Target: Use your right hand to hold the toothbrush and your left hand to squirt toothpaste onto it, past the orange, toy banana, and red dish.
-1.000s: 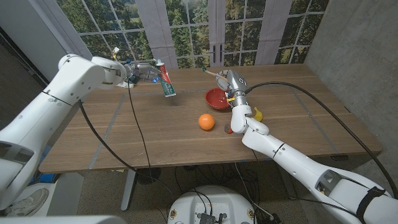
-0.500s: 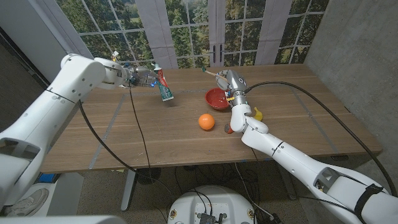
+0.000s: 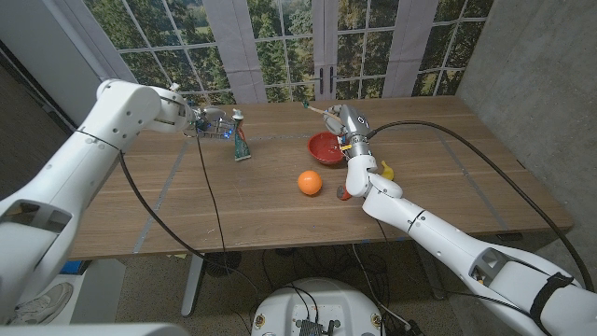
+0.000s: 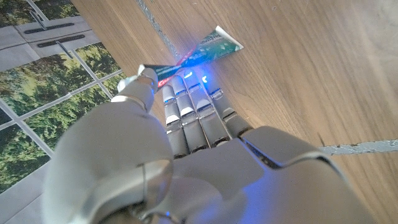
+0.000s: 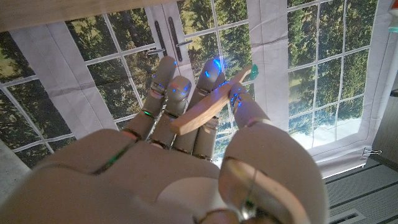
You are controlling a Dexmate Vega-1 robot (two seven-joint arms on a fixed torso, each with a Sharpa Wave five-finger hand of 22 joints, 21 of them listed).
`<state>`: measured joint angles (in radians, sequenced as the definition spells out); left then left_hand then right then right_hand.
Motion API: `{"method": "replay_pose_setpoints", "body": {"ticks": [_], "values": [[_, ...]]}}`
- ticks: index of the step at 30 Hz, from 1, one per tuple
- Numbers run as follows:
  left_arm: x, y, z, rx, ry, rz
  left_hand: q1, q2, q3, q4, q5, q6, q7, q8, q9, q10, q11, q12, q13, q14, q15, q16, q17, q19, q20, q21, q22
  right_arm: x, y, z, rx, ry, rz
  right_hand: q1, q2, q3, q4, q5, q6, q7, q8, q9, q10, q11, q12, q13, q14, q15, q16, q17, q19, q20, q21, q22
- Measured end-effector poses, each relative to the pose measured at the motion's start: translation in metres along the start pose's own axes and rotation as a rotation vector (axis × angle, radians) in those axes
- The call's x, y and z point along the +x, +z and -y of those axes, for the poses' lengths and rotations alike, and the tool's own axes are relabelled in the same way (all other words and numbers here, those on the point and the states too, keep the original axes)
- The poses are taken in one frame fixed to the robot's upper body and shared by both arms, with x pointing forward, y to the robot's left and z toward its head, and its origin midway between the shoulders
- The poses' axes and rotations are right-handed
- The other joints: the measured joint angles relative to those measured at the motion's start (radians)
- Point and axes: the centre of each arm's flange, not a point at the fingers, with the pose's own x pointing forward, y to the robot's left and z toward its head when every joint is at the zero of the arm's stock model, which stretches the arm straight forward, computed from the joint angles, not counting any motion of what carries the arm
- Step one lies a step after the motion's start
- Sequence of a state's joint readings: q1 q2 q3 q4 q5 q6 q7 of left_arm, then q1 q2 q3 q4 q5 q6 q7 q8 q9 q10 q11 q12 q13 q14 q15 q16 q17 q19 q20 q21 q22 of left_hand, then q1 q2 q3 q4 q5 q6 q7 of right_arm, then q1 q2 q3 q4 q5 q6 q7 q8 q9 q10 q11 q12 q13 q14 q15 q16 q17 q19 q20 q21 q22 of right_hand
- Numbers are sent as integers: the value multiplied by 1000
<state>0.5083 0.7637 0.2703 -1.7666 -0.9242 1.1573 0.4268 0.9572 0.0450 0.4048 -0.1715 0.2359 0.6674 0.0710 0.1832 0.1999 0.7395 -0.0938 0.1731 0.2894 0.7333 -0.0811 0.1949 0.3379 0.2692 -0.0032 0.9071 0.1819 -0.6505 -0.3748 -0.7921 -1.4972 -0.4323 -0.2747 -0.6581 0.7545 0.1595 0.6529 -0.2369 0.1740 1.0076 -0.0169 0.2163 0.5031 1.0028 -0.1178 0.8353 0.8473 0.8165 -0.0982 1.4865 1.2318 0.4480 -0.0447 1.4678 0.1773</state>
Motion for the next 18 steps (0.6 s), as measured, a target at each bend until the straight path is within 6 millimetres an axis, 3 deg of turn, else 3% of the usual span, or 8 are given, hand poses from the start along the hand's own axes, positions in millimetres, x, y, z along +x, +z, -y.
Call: {"method": "replay_pose_setpoints", "body": {"ticks": [5, 10, 14, 18], "values": [[-1, -3, 0, -3, 1, -23, -2, -30, -10, 1, -8, -151, 19, -10, -1, -184, 34, 0, -22, -159, 23, -17, -42, -67, 31, -34, -1, 0, -1, 0, -1, 2, 1, 0, 0, 0, 0, 0, 0, 0, -1, 0, 0, 0, 0, 0, 0, 0, 0, 0, 0, 0, 0, 0], [-2, -4, 1, -2, -5, -31, -19, -49, -49, 9, -22, -381, 49, -10, -13, -406, 102, 0, -62, -359, 51, -18, -111, -135, 56, -90, -5, -1, -1, 1, -1, 3, 4, 0, 0, 0, 0, 0, 0, 0, 1, 0, 0, 0, 0, 1, 0, 0, 0, 0, 0, 0, 0, 0], [-3, -4, 1, 3, -6, -29, -37, -58, -70, 16, -29, -517, 49, -10, -18, -558, 135, 0, -85, -499, 98, -18, -148, -200, 74, -150, -10, -3, -1, 2, 3, 3, 6, 0, 0, 0, 0, 0, 0, 0, 3, 0, 0, 0, 0, 0, 0, 0, 0, 0, 0, 0, 0, 0], [-7, -2, 0, 17, -5, -15, -80, -50, -85, 21, -36, -624, 31, -10, -19, -706, 169, 0, -98, -643, 143, -18, -161, -261, 93, -220, -10, -4, 0, 4, 7, 2, 6, 0, 0, 0, 0, -1, 0, 0, 3, 0, 0, 0, 0, 0, 0, 0, 0, 0, 0, 0, 0, 0]]}}
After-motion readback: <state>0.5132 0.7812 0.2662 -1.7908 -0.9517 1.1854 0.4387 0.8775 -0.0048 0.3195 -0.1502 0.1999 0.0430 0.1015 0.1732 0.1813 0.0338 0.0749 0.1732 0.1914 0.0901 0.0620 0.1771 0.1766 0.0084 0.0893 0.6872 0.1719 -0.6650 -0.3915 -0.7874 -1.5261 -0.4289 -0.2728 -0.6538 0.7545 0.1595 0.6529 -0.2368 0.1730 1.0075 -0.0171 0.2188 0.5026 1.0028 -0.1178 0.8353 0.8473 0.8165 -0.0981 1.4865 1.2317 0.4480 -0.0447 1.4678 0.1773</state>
